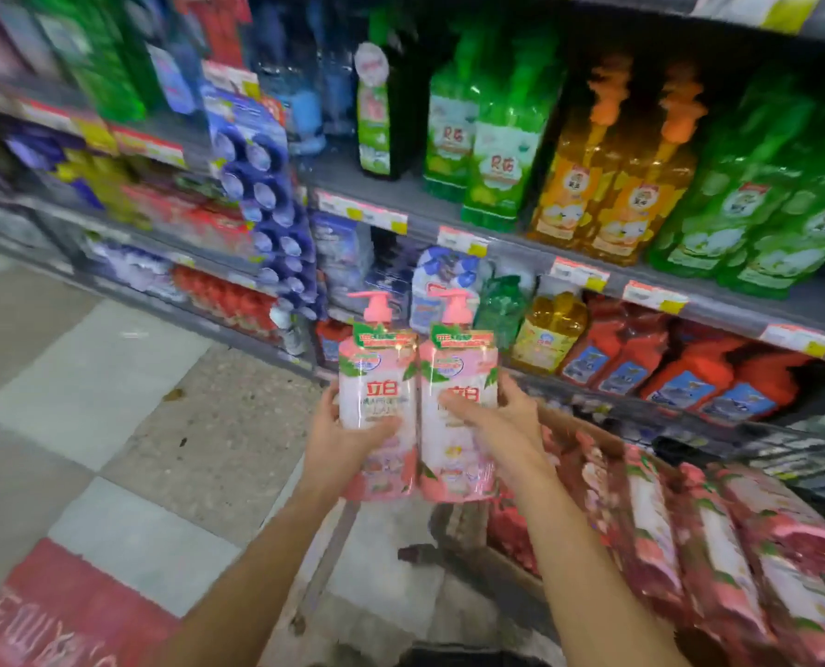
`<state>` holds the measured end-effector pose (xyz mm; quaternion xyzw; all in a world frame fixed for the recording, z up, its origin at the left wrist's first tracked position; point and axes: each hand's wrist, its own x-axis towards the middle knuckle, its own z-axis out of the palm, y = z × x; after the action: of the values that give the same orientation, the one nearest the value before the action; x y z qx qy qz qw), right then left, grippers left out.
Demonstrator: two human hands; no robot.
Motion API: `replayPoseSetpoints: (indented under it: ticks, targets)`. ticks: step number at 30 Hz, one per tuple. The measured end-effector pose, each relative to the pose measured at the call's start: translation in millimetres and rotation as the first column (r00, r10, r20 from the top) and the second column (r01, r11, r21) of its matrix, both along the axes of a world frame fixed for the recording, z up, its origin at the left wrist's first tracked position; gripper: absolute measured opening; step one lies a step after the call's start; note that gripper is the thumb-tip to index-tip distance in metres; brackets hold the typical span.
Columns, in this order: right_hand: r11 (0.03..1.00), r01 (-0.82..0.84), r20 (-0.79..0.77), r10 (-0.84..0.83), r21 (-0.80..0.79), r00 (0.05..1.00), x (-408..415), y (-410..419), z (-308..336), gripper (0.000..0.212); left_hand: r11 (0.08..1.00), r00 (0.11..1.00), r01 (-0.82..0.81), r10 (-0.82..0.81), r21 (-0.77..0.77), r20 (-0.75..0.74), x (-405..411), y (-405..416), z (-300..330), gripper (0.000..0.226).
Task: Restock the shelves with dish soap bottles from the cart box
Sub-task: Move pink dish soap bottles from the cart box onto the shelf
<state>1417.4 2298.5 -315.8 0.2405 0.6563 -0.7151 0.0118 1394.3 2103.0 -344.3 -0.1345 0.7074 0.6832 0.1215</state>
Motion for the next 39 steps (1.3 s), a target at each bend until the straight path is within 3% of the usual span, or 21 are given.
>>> replayPoseSetpoints:
  ticks: [5, 16, 25, 31, 39]
  targets:
    - [0.993, -0.114, -0.087, 0.117, 0.039, 0.989, -40.3, -86.6, 25.2, 0.055, 0.99, 0.985, -0.142, 0.144, 0.024, -0.098, -8.2, -94.6, 33.5, 0.074]
    - [0.942, -0.331, -0.26, 0.334, 0.056, 0.906, -122.2, -271.7, 80.3, 0.046, 0.921, 0.886, -0.386, 0.355, -0.049, -0.298, -31.9, -277.8, 101.1, 0.057]
    - [0.932, -0.362, -0.38, 0.337, 0.006, 0.861, -246.4, -424.5, 110.1, 0.045, 0.868, 0.822, -0.467, 0.355, -0.17, -0.445, -141.0, -428.2, 156.1, 0.06]
    - [0.923, -0.385, -0.485, 0.346, 0.021, 0.803, -352.4, -514.3, 147.0, 0.054, 0.848, 0.818, -0.459, 0.286, -0.266, -0.498, -235.7, -520.4, 188.2, 0.047]
    - [0.907, -0.418, -0.56, 0.367, 0.04, 0.743, -453.9, -611.2, 203.1, 0.046, 0.833, 0.764, -0.495, 0.283, -0.247, -0.58, -342.1, -622.6, 239.7, 0.052]
